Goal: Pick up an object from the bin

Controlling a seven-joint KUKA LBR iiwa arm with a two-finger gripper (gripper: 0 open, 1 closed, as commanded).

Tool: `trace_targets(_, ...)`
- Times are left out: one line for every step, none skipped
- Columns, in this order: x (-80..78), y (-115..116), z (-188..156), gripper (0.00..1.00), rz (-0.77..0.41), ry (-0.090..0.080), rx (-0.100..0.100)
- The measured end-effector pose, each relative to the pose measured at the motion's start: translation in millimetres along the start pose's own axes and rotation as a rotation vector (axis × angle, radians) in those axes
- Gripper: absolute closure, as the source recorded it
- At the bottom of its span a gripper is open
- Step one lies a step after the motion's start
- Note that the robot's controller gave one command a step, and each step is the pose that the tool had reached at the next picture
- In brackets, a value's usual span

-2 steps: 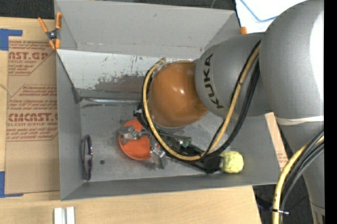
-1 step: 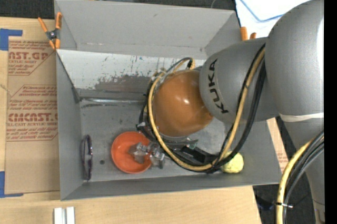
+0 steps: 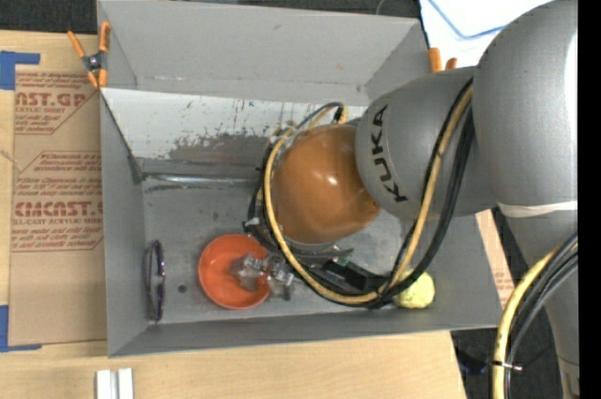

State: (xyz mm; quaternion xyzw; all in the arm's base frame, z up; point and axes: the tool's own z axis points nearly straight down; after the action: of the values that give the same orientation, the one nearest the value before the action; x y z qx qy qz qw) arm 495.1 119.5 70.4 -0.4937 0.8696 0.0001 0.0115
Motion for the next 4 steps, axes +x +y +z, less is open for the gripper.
trace_targets(-1.7, 0, -57, 1.00, 0.020, 0.004, -0.006)
trace_targets(2.6, 0, -132, 1.00, -0.006, 0.005, -0.007)
trace_targets(-1.0, -25, -88, 1.00, 0.025, -0.002, 0.000)
trace_targets(-34.8, -47, -96, 1.00, -0.159, -0.002, -0.001)
